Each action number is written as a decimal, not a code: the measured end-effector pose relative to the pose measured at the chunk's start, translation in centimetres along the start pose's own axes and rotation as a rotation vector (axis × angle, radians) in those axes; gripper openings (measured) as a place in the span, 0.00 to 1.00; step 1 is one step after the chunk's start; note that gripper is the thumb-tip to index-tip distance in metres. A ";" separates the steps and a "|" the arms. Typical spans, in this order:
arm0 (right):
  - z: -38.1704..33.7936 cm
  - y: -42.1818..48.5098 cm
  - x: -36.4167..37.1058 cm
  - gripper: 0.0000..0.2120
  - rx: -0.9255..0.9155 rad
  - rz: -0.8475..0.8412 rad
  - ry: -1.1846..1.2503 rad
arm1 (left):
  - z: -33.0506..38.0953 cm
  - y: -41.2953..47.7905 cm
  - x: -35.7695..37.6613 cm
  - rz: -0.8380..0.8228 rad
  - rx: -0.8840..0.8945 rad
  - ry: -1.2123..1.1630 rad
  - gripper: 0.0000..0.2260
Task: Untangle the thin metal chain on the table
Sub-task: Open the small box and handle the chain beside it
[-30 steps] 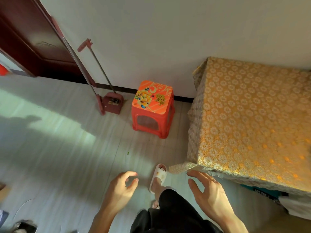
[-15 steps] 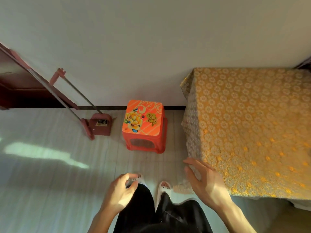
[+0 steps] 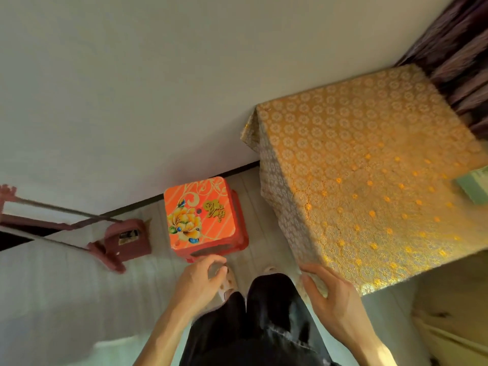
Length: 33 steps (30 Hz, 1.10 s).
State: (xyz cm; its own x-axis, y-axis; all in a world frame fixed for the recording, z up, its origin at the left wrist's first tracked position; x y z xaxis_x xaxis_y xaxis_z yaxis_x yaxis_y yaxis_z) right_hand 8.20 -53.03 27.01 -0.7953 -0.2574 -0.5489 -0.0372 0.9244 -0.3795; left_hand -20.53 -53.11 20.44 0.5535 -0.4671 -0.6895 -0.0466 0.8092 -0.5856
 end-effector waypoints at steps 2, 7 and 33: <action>0.5 0.3 0.0 0.08 0.052 0.033 0.048 | 0.8 1.9 -1.0 -0.030 0.037 0.040 0.08; 1.7 3.0 -1.5 0.08 0.125 0.046 0.090 | 4.9 6.4 -3.0 -0.050 0.093 0.101 0.08; -0.5 25.4 -11.0 0.14 0.319 0.041 0.023 | 20.3 29.0 -8.3 -0.268 0.261 0.293 0.12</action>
State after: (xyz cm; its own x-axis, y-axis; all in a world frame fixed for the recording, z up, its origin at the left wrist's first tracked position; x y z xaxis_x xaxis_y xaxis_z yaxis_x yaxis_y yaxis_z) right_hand 15.73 -26.59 23.80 -0.8060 -0.2120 -0.5526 0.1833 0.7983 -0.5736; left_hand -9.60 -18.53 17.84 0.2582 -0.7219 -0.6420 0.2969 0.6917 -0.6583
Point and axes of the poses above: each hand's wrist, its own y-axis towards the middle knuckle, its own x-axis out of the palm, z = x × y, the point moved 5 cm from there along y, towards the middle knuckle, and after that the axes turned 12 degrees about y, right-handed, at the moved point
